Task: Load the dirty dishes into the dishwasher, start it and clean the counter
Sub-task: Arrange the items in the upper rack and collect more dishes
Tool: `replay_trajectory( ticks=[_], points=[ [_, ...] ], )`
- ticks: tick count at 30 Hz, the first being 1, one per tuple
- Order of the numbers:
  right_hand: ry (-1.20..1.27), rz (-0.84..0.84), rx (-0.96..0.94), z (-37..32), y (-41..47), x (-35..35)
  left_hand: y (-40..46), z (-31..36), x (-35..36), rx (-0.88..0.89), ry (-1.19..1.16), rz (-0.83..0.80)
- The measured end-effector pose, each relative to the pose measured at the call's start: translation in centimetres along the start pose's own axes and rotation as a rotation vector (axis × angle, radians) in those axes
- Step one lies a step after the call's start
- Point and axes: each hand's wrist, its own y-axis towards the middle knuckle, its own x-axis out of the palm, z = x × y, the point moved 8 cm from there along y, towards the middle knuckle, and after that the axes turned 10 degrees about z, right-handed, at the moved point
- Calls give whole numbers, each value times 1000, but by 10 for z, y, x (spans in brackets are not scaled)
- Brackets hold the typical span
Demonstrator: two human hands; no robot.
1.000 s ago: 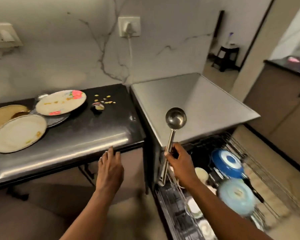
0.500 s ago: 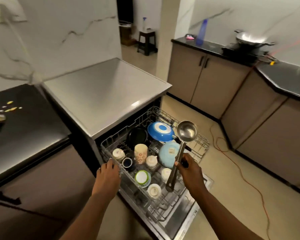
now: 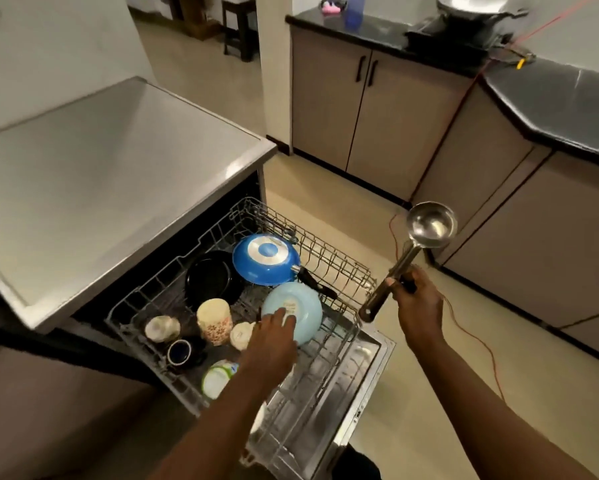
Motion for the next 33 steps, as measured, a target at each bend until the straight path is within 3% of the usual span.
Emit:
replay_trajectory(
  ticks=[9, 13, 16, 20, 27, 33],
  points=[
    [112, 11, 60, 31, 143, 36, 185, 60, 32, 71, -118, 69],
    [105, 8, 105, 60, 166, 47, 240, 70, 63, 161, -1, 17],
    [68, -26, 147, 80, 175, 55, 248, 68, 89, 201, 86, -80],
    [59, -70, 168, 90, 183, 67, 244, 65, 94, 225, 110, -24],
    [133, -106, 189, 88, 182, 84, 205, 50, 116, 94, -137, -62],
    [43, -186, 194, 106, 161, 105, 207, 45, 114, 57, -206, -29]
  ],
)
